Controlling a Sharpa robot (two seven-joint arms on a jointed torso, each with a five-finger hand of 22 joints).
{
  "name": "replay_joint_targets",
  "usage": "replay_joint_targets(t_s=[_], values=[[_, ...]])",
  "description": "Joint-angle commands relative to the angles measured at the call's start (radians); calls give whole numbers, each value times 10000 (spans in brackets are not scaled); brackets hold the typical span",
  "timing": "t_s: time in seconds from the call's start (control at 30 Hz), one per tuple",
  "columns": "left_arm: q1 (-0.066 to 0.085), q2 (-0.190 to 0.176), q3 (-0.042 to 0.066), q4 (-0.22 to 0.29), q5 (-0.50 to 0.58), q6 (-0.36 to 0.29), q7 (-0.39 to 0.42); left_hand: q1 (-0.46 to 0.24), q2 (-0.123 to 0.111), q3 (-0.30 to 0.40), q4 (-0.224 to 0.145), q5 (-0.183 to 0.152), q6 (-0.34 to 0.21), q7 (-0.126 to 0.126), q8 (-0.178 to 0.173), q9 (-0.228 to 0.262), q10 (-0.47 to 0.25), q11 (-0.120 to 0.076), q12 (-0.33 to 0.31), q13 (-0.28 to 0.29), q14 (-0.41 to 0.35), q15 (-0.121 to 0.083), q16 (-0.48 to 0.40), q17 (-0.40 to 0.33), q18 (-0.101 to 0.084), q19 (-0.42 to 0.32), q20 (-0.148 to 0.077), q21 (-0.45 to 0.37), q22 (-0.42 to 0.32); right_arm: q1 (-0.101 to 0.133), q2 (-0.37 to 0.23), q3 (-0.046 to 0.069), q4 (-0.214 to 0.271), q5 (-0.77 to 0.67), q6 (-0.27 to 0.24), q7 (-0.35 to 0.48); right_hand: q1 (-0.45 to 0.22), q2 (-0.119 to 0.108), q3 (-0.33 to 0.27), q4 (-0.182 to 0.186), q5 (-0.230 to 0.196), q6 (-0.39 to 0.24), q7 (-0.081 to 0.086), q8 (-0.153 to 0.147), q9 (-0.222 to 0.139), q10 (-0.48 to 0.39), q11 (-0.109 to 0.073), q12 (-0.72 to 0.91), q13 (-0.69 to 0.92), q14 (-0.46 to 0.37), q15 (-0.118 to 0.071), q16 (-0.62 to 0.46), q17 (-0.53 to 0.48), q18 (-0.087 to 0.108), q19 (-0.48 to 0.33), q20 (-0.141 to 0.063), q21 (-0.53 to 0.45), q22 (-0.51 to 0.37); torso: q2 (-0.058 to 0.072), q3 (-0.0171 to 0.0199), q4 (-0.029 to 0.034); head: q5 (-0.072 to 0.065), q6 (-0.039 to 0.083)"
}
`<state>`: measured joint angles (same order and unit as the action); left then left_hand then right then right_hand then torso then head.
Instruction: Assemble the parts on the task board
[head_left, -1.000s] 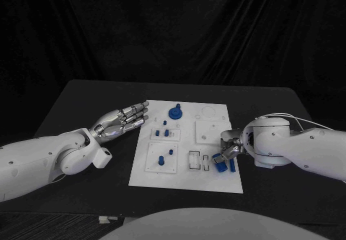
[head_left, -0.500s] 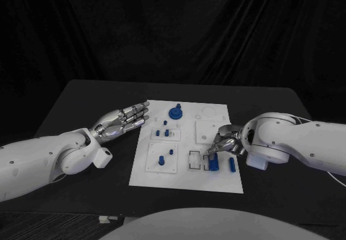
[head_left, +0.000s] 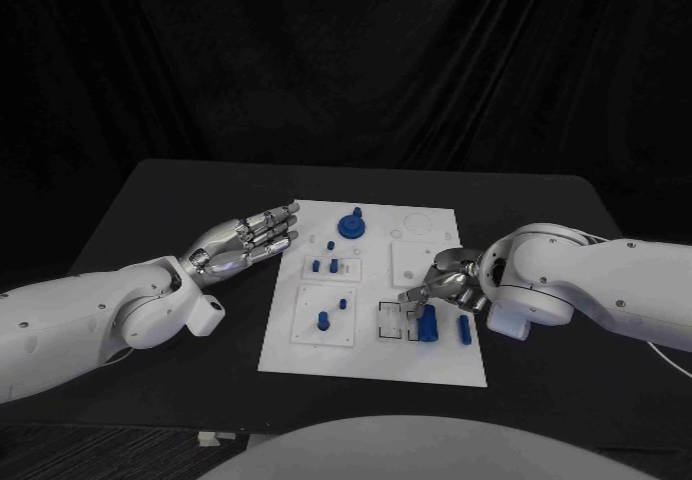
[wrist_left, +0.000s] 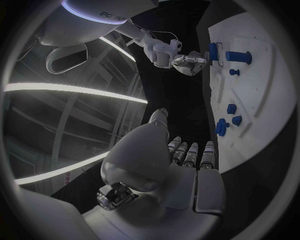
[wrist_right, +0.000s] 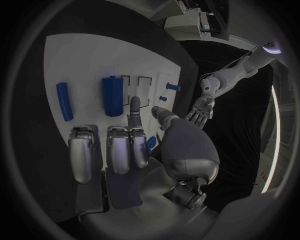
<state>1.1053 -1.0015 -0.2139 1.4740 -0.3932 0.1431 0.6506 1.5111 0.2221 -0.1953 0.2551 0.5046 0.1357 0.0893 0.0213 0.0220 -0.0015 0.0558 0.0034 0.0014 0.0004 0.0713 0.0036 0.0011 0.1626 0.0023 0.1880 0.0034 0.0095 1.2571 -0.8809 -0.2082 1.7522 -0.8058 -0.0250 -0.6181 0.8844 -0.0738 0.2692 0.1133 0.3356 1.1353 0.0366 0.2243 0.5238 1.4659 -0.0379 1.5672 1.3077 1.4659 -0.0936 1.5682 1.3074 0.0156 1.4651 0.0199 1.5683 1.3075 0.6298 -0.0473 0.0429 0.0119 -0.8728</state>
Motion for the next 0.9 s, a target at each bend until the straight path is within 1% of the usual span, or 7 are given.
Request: replay_joint_targets(t_s=[0.03, 0.07, 0.27, 0.47, 0.5, 0.7, 0.9], values=[[-11, 3, 8, 20, 56, 94, 105, 32, -9, 49, 13, 35, -48, 23, 4, -11, 15, 22, -34, -14, -4, -55, -36, -11, 186, 7, 44, -1, 15, 8, -125, 1, 131, -729, 651, -178, -235, -51, -526, 252, -1262, 163, -95, 267, 285, 1049, -21, 36, 2631, 1049, 7, 26, 2634, -155, 1056, 4, 24, 2632, 3, -2, 0, 14, 2], [-11, 0, 8, 17, 56, 101, 93, 32, -9, 49, 13, 35, -48, 23, 4, -11, 15, 22, -34, -14, -4, -55, -36, -11, 186, 7, 44, -1, 15, 27, -175, 1, 170, -895, 806, -199, -357, -62, -794, 408, -1736, 128, -109, 353, 424, 1049, -32, 36, 2631, 1049, -19, 26, 2634, -156, 1057, -12, 25, 2633, 7, -2, 0, 10, 2], [-11, -14, 8, 19, 56, 122, 41, 24, -9, 50, 20, 33, -10, 27, 12, -4, 15, 28, -34, -14, -4, -21, -36, -11, 187, 8, 50, 0, 19, 295, -421, 1, 341, -1811, 1644, -273, -409, -138, -1370, 707, -2583, -70, -70, 361, 575, 1049, -11, 36, 2631, 1049, -4, 26, 2634, -156, 1057, -16, 25, 2633, 5, -2, -2, 16, 2], [-11, -19, 7, 16, 56, 137, -1, 17, -11, 50, 27, 31, 11, 37, 17, 0, 15, 41, -34, -14, -4, -7, -36, -11, 186, 9, 58, 1, 21, 442, -555, 0, 461, -2791, 2501, -335, -261, -95, -1690, 941, -2799, -319, 36, 22, 354, 1049, 74, 36, 2631, 1049, 53, 26, 2634, -156, 1057, 29, 25, 2633, 0, -1, -9, 30, 2], [-11, -19, 7, 18, 56, 141, -6, 17, -11, 50, 27, 31, 11, 37, 17, 0, 15, 41, -34, -14, -4, -7, -36, -11, 186, 9, 58, 1, 21, 449, -563, 0, 469, -2866, 2587, -342, -215, -68, -1692, 938, -2774, -318, 41, -4, 329, 1049, 79, 36, 2631, 1049, 57, 26, 2634, -156, 1057, 32, 25, 2633, -6, 0, -8, 52, 2], [-11, -11, 7, 16, 56, 163, -40, 2, -11, 49, 43, 24, 53, 66, 27, 7, 15, 72, -34, -14, -4, 15, -36, -11, 185, 13, 75, 5, 31, 458, -581, -1, 464, -3114, 2814, -367, 96, 269, -1815, 897, -1508, -32, 28, -225, 53, 1049, 75, 36, 2631, 1049, 63, 26, 2634, -156, 1057, 49, 25, 2633, -10, -5, -4, 73, 2], [-11, 10, 7, 10, 56, 215, -79, -7, -10, 50, 54, 22, 80, 87, 33, 10, 15, 96, -34, -14, -4, 27, -36, -11, 185, 16, 89, 8, 39, 367, -541, -2, 404, -3169, 2807, -377, 151, 376, -1835, 851, -1042, 111, -12, -219, 50, 1049, 41, 36, 2631, 1049, 37, 26, 2634, -156, 1057, 29, 25, 2633, 0, -6, 1, 69, 2]])
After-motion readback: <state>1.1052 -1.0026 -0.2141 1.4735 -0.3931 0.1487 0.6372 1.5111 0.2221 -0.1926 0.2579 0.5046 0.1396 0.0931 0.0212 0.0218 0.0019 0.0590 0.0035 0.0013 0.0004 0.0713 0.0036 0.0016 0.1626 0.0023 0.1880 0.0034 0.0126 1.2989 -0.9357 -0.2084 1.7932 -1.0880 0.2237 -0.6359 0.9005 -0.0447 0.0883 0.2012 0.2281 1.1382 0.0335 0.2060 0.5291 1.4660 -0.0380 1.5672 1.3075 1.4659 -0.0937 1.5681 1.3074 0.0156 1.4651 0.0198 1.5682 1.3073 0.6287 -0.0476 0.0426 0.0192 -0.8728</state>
